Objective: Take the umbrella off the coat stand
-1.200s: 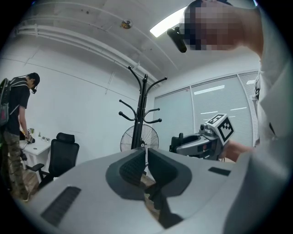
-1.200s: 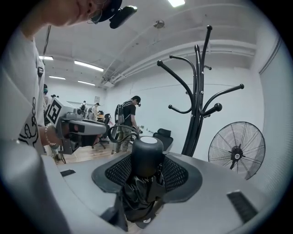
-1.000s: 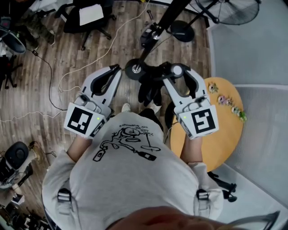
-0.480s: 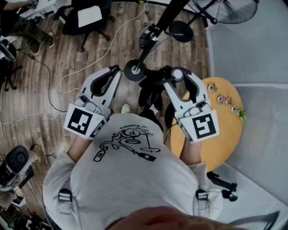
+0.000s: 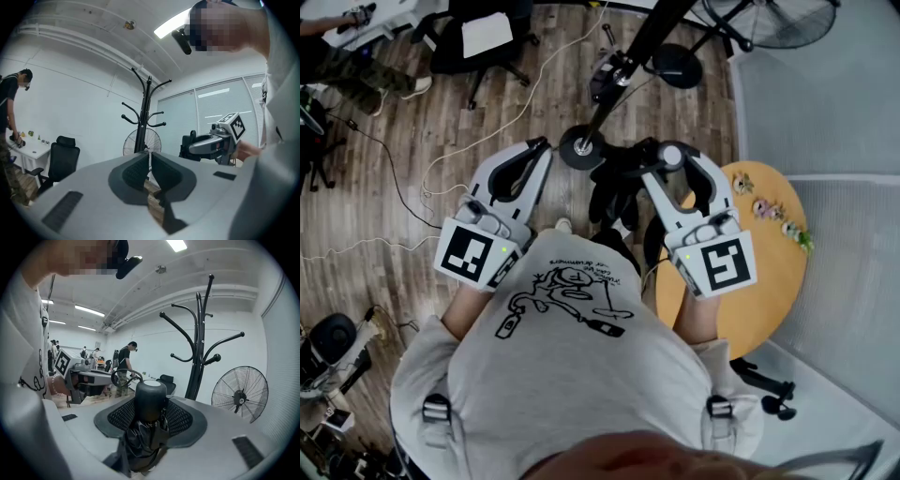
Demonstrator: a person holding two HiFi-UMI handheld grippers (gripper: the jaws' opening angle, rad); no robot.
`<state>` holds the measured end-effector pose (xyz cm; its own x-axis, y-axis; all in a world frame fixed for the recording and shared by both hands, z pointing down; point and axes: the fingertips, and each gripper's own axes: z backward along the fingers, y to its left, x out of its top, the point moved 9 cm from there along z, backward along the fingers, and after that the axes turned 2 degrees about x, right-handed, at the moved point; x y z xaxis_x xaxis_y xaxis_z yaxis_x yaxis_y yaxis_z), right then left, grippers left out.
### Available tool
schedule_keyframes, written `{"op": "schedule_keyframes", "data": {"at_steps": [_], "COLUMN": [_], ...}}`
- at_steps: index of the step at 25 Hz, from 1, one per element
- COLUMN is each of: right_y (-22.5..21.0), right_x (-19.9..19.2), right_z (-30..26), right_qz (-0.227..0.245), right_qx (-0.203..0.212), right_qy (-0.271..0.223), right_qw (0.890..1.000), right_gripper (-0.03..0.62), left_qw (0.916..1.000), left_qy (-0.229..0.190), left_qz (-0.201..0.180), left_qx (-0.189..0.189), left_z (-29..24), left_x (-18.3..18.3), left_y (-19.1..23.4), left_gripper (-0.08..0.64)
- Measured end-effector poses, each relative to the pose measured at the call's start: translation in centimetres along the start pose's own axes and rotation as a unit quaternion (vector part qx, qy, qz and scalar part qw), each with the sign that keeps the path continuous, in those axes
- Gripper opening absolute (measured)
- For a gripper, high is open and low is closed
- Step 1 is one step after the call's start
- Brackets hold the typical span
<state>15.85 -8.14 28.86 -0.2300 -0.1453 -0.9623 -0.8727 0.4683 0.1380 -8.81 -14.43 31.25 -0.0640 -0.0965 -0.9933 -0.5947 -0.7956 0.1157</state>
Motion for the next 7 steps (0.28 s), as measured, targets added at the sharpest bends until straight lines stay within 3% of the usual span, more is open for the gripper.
{"op": "schedule_keyframes", "data": {"at_steps": [7], "right_y": [-0.14], "right_x": [0.17], "right_z": [0.14], "right_qz": [-0.002], "right_qx": [-0.002], "right_qy": [0.000], "right_qw": [1.000], "right_gripper": [0.213], "left_qw": [1.0000], "left_qy": [0.001], "left_qz": [0.002], "left_qx": [-0.001], "left_z": [-0.08], "left_x": [0.09], "left_y": [-0.05], "left_gripper": [0.021]}}
